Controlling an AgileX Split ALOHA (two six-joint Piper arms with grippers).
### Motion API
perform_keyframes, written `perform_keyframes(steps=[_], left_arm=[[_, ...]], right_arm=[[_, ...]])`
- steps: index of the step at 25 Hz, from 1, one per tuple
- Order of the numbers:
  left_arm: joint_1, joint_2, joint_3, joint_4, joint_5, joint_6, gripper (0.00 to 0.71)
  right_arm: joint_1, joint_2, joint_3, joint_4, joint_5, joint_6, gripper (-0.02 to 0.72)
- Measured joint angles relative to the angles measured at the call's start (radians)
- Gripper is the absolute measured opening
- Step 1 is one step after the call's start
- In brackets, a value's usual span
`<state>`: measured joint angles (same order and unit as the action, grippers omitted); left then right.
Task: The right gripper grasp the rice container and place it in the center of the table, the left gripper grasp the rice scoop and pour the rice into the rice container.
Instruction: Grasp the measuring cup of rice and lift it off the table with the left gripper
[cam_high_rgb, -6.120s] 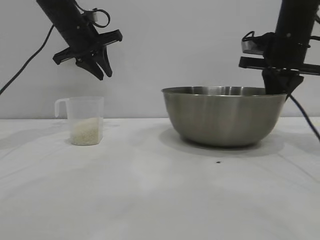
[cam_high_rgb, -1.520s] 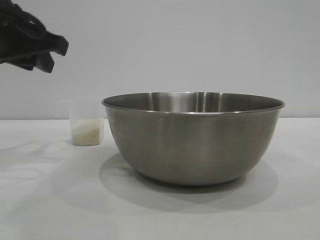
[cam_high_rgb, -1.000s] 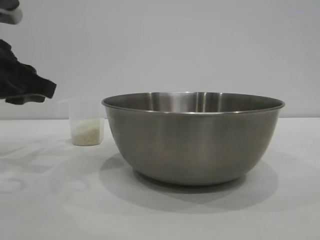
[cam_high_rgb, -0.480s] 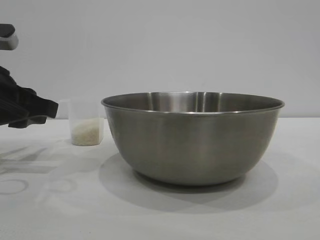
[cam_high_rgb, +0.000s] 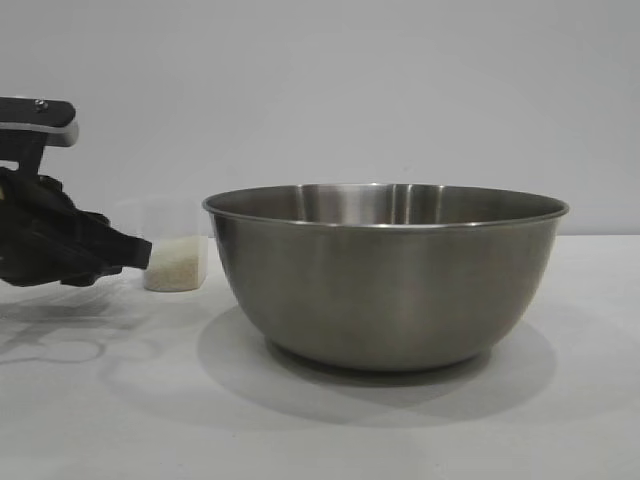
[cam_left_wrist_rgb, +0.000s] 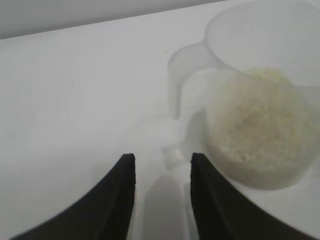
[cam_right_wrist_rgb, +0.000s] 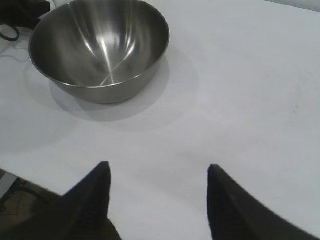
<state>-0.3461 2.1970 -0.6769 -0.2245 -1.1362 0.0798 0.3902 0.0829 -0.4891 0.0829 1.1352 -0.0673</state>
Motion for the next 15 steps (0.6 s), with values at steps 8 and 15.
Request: perform_keyframes(steps=[8, 15], left_arm=[[0.000, 0.043, -0.082, -0.045, -0.002, 0.007, 0.207], [0.000, 0.056, -0.118, -0.045, 0.001, 0.009, 0.207]], right_arm=[[0.000, 0.000, 0.000, 0.000, 0.000, 0.002, 0.413], [0.000, 0.000, 0.000, -0.002, 0.000, 0.002, 0.413]])
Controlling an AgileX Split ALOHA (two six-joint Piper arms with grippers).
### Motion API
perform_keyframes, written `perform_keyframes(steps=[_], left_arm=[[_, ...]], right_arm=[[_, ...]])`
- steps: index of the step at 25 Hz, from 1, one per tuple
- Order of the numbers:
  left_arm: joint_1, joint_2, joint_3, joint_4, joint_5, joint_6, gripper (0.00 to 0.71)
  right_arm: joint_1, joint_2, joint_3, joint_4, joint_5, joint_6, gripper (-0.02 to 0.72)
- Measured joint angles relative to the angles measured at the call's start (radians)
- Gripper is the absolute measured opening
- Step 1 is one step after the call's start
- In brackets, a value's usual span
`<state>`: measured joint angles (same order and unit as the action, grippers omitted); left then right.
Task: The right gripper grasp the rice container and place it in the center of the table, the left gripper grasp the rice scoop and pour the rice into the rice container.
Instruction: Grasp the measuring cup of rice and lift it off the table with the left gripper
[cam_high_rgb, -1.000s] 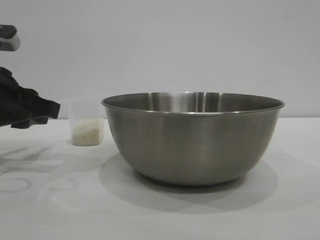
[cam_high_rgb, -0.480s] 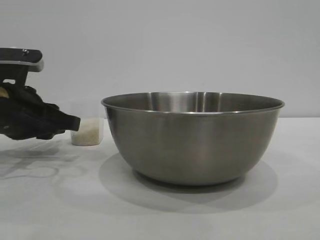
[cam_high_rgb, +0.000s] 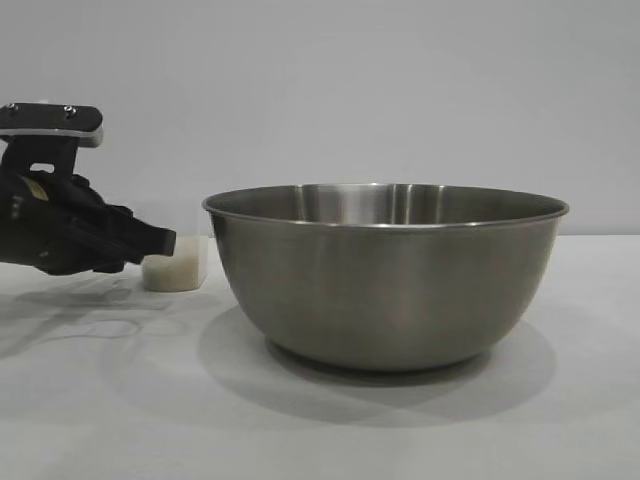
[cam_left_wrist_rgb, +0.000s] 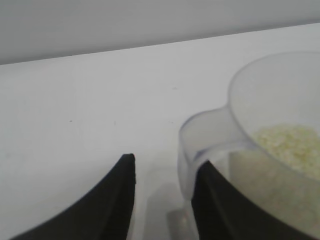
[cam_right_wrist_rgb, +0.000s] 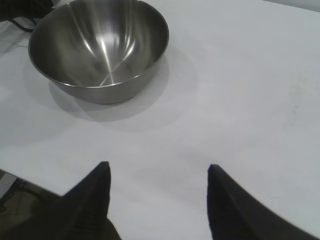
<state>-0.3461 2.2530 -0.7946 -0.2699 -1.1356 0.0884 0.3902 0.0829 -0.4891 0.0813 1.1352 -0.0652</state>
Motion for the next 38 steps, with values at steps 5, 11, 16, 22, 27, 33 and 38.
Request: perform_keyframes(steps=[5, 11, 16, 22, 27, 33, 38], left_arm=[[0.000, 0.000, -0.014, 0.000, 0.000, 0.001, 0.207], [0.000, -0.004, -0.015, -0.001, 0.000, 0.002, 0.207], [0.000, -0.020, -0.015, 0.000, 0.000, 0.032, 0.057], [0.000, -0.027, -0.015, 0.000, 0.000, 0.090, 0.000], [0.000, -0.136, -0.015, 0.072, 0.009, 0.227, 0.000], [0.000, -0.295, -0.015, 0.362, 0.004, 0.516, 0.000], [-0.028, -0.336, -0.015, 0.595, 0.004, 0.818, 0.000]], right_arm=[[0.000, 0.000, 0.000, -0.002, 0.000, 0.000, 0.413], [0.000, 0.000, 0.000, -0.002, 0.000, 0.002, 0.413], [0.000, 0.000, 0.000, -0.002, 0.000, 0.004, 0.413], [0.000, 0.000, 0.000, -0.002, 0.000, 0.005, 0.413], [0.000, 0.000, 0.000, -0.004, 0.000, 0.005, 0.413], [0.000, 0.000, 0.000, -0.004, 0.000, 0.005, 0.368], [0.000, 0.000, 0.000, -0.004, 0.000, 0.005, 0.360]])
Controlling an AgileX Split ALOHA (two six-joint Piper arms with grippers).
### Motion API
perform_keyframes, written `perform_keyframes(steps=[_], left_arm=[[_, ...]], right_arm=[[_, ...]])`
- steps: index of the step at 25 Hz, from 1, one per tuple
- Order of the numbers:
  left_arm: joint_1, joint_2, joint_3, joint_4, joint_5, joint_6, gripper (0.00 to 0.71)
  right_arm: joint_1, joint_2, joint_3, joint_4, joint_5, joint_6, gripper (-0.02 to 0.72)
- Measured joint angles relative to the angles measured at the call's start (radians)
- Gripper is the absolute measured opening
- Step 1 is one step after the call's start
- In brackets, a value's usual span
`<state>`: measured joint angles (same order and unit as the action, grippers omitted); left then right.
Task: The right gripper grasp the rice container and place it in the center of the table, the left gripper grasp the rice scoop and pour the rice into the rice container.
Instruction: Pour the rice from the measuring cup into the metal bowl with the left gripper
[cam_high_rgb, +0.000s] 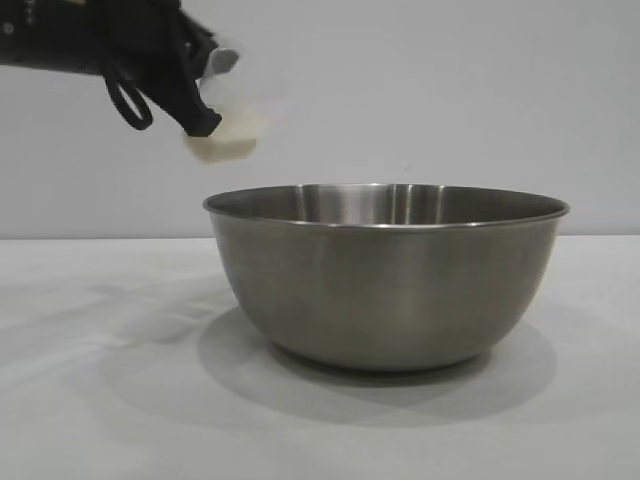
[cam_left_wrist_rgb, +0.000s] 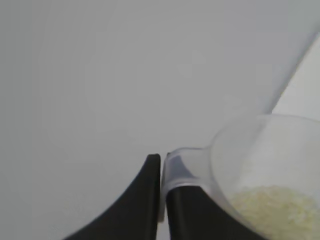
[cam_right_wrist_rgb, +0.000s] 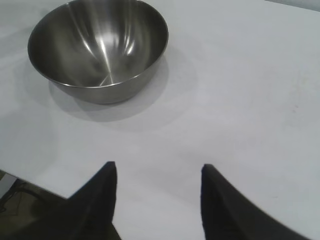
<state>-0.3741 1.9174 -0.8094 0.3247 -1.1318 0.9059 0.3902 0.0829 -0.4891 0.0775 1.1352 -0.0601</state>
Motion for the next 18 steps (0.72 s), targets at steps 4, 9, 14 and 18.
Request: perform_keyframes(steps=[4, 9, 14, 18], left_arm=[[-0.051, -0.001, 0.000, 0.091, 0.000, 0.217, 0.000], [-0.073, -0.004, 0.000, 0.238, 0.000, 0.353, 0.000], [-0.073, -0.004, -0.002, 0.368, 0.000, 0.456, 0.000], [-0.073, -0.004, -0.043, 0.513, 0.025, 0.516, 0.000]], right_arm=[[0.000, 0.000, 0.000, 0.000, 0.000, 0.000, 0.360], [0.000, 0.000, 0.000, 0.000, 0.000, 0.000, 0.360], [0.000, 0.000, 0.000, 0.000, 0.000, 0.000, 0.360], [0.000, 0.000, 0.000, 0.000, 0.000, 0.000, 0.360]])
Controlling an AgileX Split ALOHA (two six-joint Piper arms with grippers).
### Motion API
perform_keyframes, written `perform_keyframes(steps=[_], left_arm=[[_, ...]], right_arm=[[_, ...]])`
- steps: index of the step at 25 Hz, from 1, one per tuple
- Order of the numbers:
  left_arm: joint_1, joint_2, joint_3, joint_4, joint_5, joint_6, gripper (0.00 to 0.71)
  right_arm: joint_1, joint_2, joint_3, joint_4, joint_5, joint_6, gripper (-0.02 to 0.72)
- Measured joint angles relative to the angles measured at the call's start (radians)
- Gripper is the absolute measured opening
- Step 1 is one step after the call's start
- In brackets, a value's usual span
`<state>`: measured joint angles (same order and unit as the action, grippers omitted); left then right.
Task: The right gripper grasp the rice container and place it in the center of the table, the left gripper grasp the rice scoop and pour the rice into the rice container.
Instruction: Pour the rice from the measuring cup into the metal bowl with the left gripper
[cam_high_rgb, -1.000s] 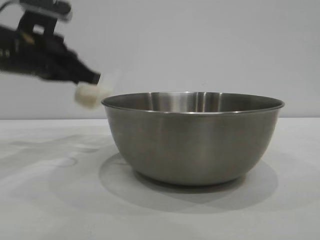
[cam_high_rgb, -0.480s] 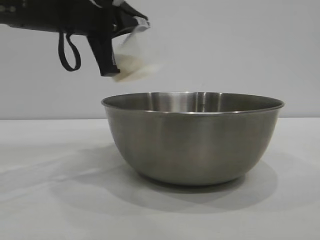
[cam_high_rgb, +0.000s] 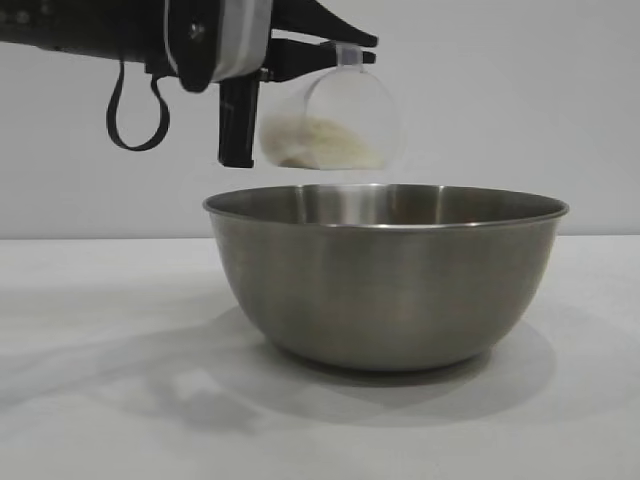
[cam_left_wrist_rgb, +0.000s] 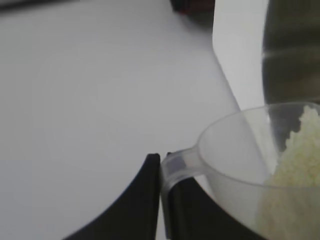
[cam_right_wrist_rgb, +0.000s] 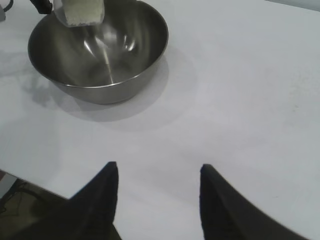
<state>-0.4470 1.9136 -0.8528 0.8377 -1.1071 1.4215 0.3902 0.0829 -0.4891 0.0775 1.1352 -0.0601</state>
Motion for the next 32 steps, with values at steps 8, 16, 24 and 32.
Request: perform_keyframes(steps=[8, 16, 24, 32], left_arm=[[0.000, 0.000, -0.066, 0.120, 0.073, 0.094, 0.000], [0.000, 0.000, -0.102, 0.237, 0.139, 0.192, 0.000], [0.000, 0.000, -0.130, 0.282, 0.183, 0.284, 0.000], [0.000, 0.000, -0.130, 0.217, 0.172, 0.089, 0.000]], right_arm=[[0.000, 0.000, 0.000, 0.000, 0.000, 0.000, 0.360], [0.000, 0.000, 0.000, 0.000, 0.000, 0.000, 0.360], [0.000, 0.000, 0.000, 0.000, 0.000, 0.002, 0.360], [0.000, 0.000, 0.000, 0.000, 0.000, 0.008, 0.360]])
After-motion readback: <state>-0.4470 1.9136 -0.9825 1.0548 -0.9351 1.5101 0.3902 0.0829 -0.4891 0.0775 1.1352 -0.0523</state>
